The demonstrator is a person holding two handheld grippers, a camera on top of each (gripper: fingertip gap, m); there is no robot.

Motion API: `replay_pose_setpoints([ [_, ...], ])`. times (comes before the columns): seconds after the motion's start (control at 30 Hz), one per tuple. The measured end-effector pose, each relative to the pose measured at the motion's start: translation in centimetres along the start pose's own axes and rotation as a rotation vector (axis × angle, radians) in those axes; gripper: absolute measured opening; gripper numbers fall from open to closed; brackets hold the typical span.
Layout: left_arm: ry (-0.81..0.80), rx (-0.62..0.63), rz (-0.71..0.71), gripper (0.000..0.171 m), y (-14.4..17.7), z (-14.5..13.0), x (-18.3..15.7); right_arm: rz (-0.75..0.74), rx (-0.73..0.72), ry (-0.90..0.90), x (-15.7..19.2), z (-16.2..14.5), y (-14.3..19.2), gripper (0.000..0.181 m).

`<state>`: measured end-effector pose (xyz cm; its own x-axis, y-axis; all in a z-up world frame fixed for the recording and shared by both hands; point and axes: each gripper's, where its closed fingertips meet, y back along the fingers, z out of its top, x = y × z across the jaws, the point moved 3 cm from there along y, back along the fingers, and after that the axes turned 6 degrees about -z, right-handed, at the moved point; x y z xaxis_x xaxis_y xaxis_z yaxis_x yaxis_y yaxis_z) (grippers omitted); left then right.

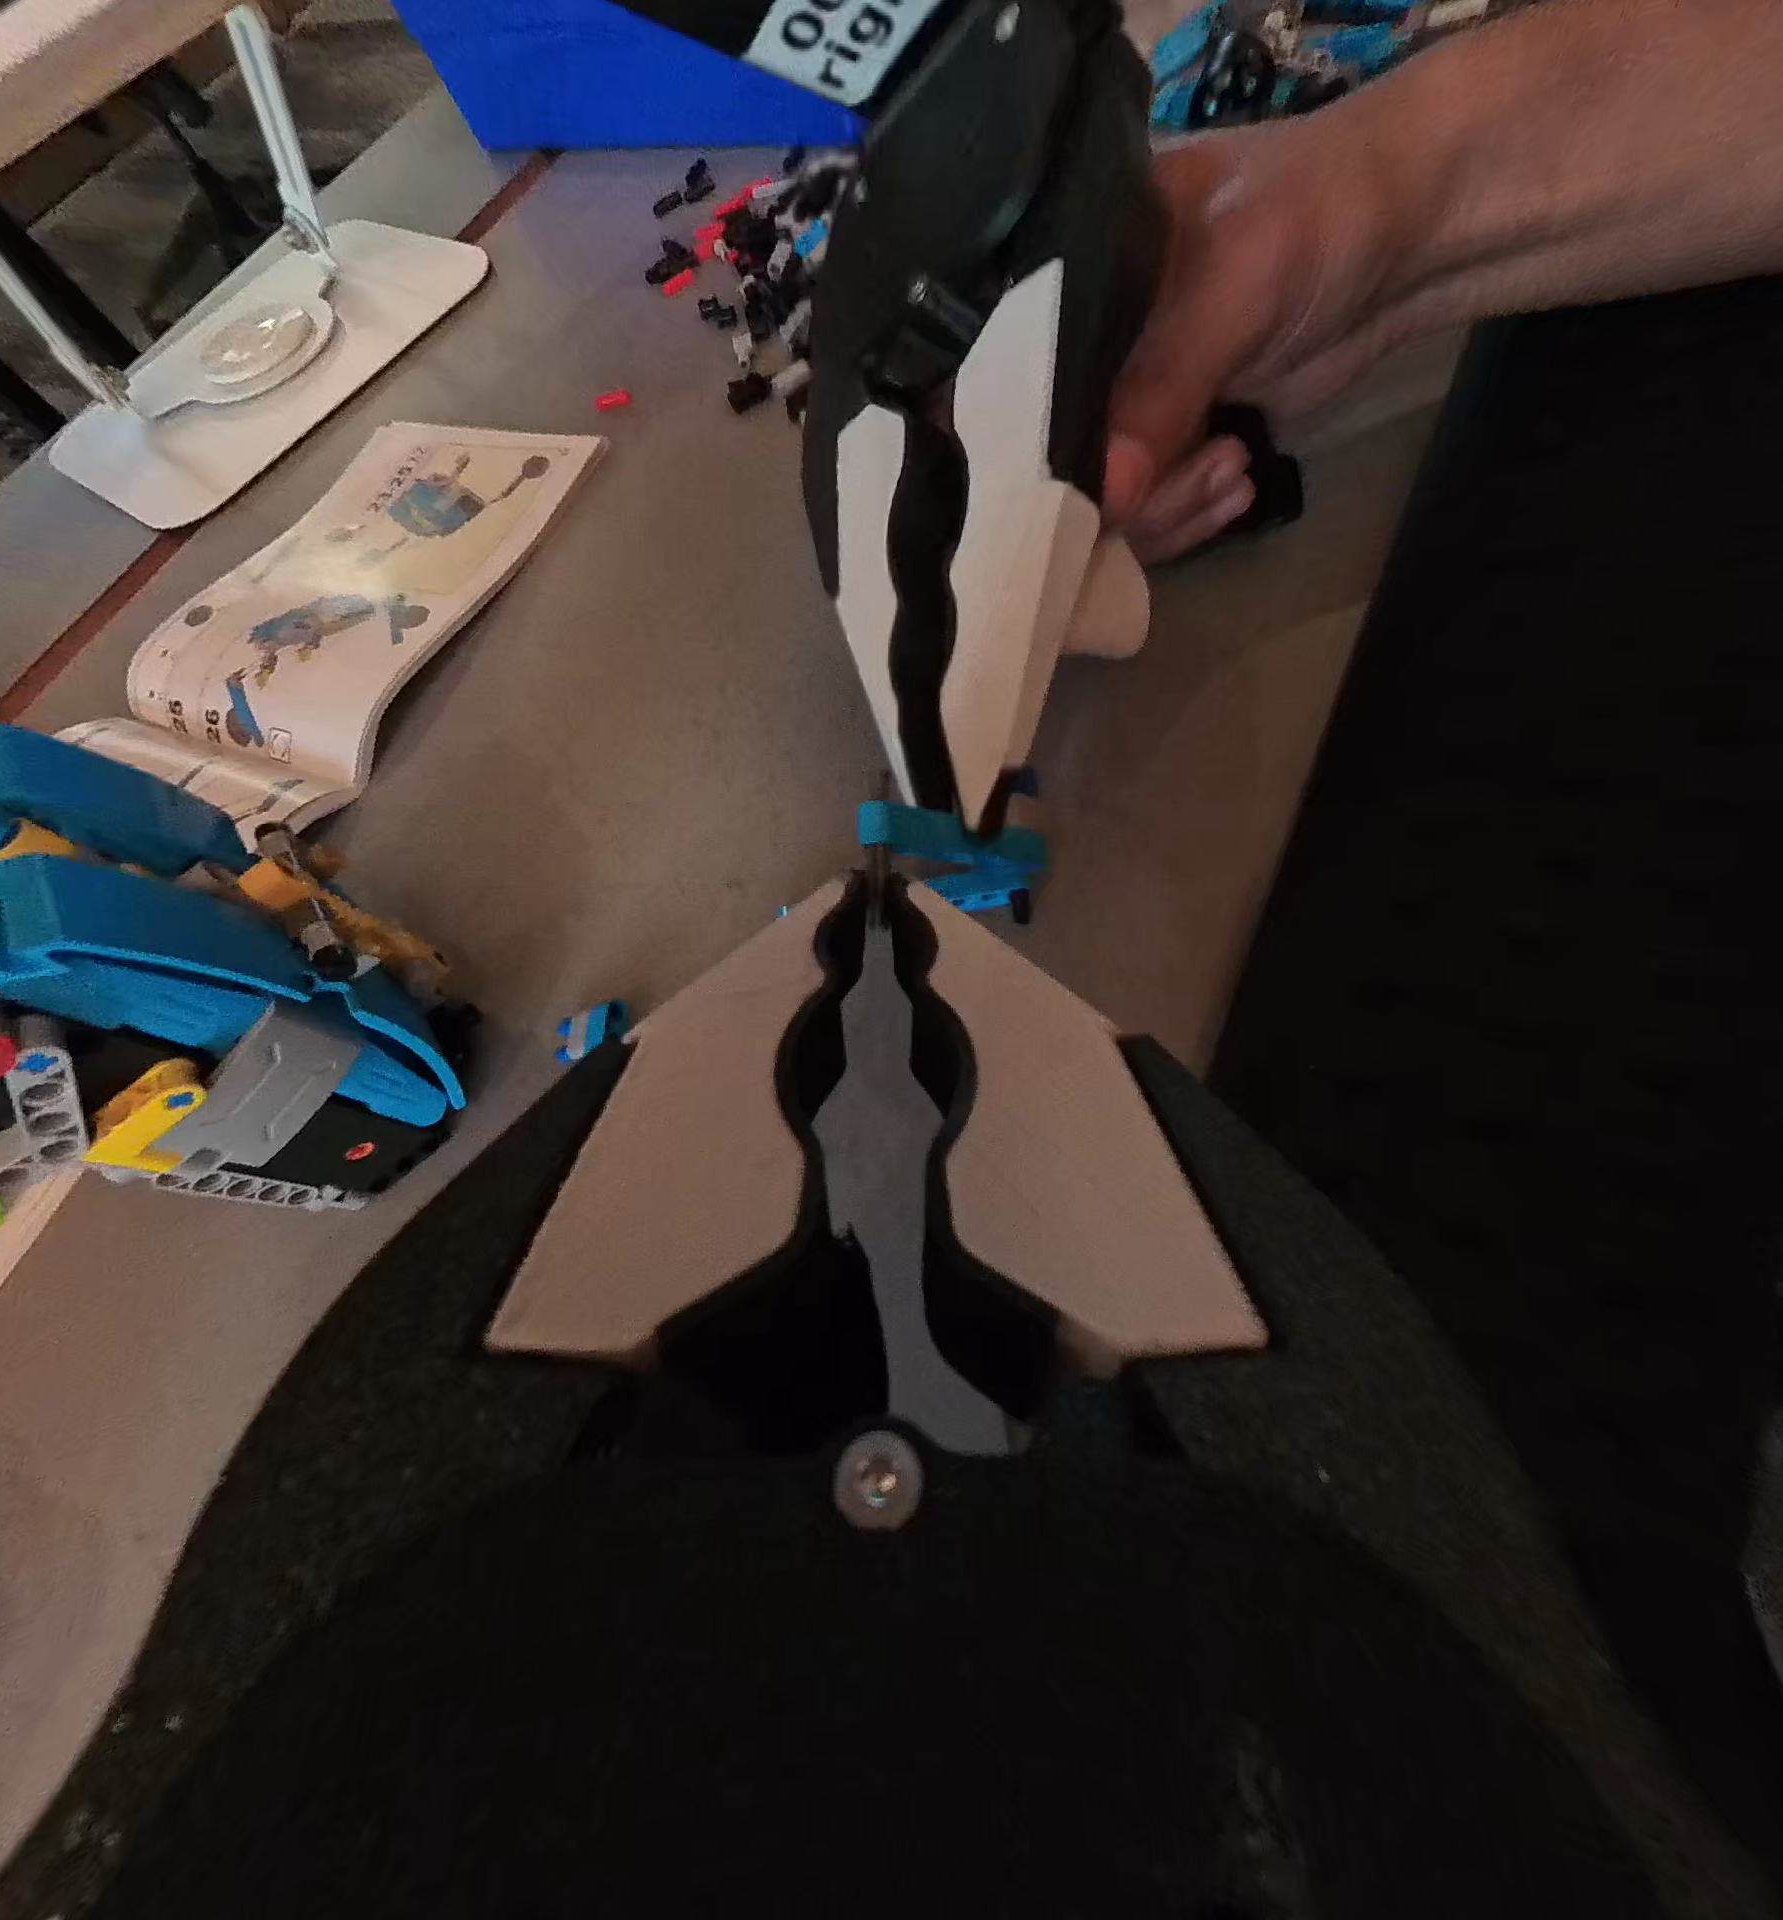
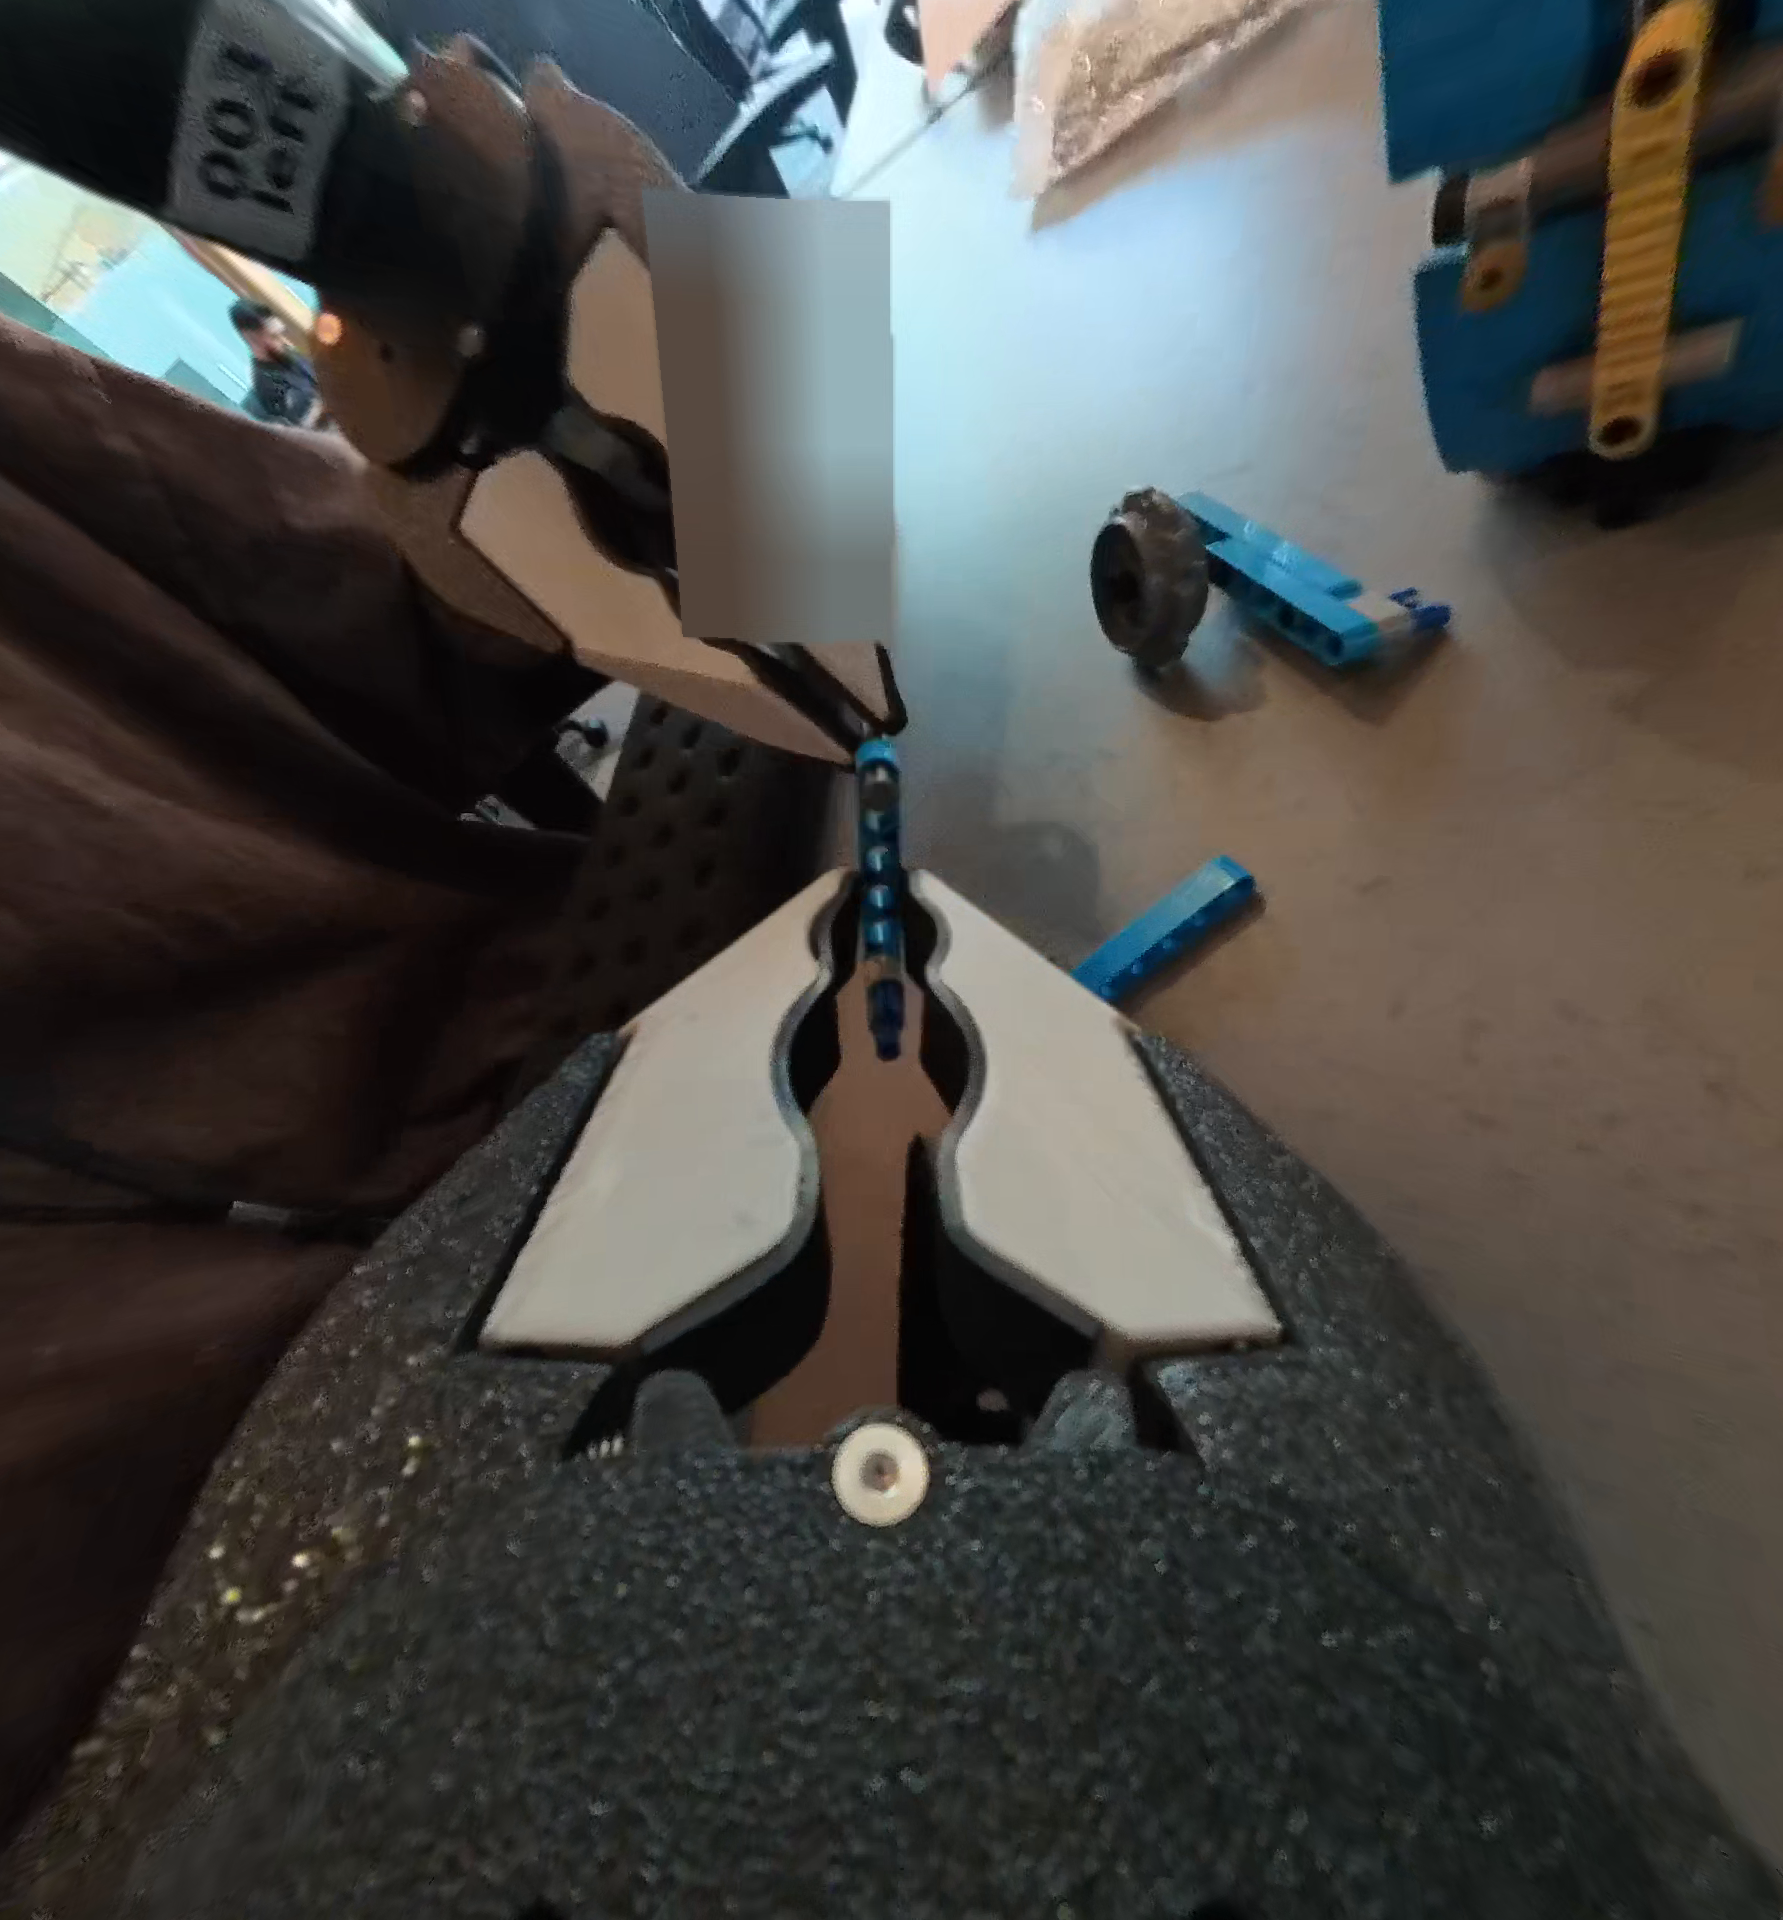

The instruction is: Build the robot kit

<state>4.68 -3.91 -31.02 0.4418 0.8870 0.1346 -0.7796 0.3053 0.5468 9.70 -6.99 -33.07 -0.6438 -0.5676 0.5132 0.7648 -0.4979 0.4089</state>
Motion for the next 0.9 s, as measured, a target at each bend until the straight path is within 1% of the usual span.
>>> replay_pose_setpoints([
  [0.1, 0.056, -0.086, -0.032, 0.004, 0.9, 0.6, 0.0, 0.028, -0.054, 0.012, 0.5, 0.8, 0.8, 0.007],
  [0.17, 0.111, -0.156, -0.079, 0.004, 1.5, 1.0, -0.1, 0.039, -0.076, 0.038, 0.9, 1.2, 1.1, 0.007],
  [0.2, 0.16, -0.197, -0.104, 0.008, 1.9, 1.2, 0.1, 0.05, -0.084, 0.038, 1.1, 1.3, 1.2, 0.007],
  [0.23, 0.225, -0.246, -0.127, 0.019, 2.3, 1.5, 0.4, 0.047, -0.09, 0.034, 1.2, 1.5, 1.2, 0.007],
  [0.27, 0.298, -0.298, -0.162, 0.028, 2.6, 1.8, 0.7, 0.043, -0.101, 0.033, 1.2, 1.7, 1.3, 0.007],
  [0.33, 0.426, -0.379, -0.251, 0.037, 3.0, 2.2, 1.0, 0.067, -0.15, 0.027, 1.9, 2.6, 1.5, 0.007],
  [0.37, 0.469, -0.414, -0.297, 0.038, 3.0, 2.5, 0.9, 0.078, -0.187, 0.023, 2.2, 3.1, 1.6, 0.007],
  [0.43, 0.517, -0.481, -0.356, 0.037, 3.1, 3.1, 0.6, 0.095, -0.233, 0.024, 3.1, 4.0, 1.6, 0.007],
  [0.47, 0.528, -0.51, -0.373, 0.032, 3.1, 3.4, 0.5, 0.088, -0.24, 0.04, 3.4, 4.2, 1.5, 0.007],
  [0.53, 0.537, -0.552, -0.397, 0.017, 3.2, 3.8, 0.4, 0.083, -0.253, 0.064, 4.1, 4.4, 1.3, 0.008],
  [0.6, 0.534, -0.56, -0.428, 0.007, 3.1, 3.9, 0.1, 0.071, -0.25, 0.069, 4.2, 4.4, 1.2, 0.008],
  [0.73, 0.508, -0.556, -0.429, 0.007, 3.0, 3.9, -0.2, 0.081, -0.235, 0.068, 4.2, 4.0, 1.0, 0.008],
  [0.77, 0.494, -0.555, -0.43, 0.007, 3.1, 3.9, -0.3, 0.075, -0.211, 0.066, 3.9, 3.8, 0.9, 0.017],
  [0.8, 0.478, -0.535, -0.419, 0.007, 3.1, 3.8, -0.3, 0.023, -0.178, 0.072, 2.9, 3.5, 1.2, 0.032],
  [0.83, 0.461, -0.493, -0.383, 0.007, 2.9, 3.4, -0.1, -0.066, -0.144, 0.075, 1.4, 3.1, 1.8, 0.031],
  [0.87, 0.444, -0.443, -0.331, 0.007, 2.6, 2.8, 0.3, -0.181, -0.08, 0.094, -0.4, 2.2, 2.3, 0.022],
  [0.9, 0.441, -0.388, -0.285, 0.007, 2.3, 2.1, 0.6, -0.267, 0.011, 0.119, -1.6, 0.9, 2.5, 0.019],
])
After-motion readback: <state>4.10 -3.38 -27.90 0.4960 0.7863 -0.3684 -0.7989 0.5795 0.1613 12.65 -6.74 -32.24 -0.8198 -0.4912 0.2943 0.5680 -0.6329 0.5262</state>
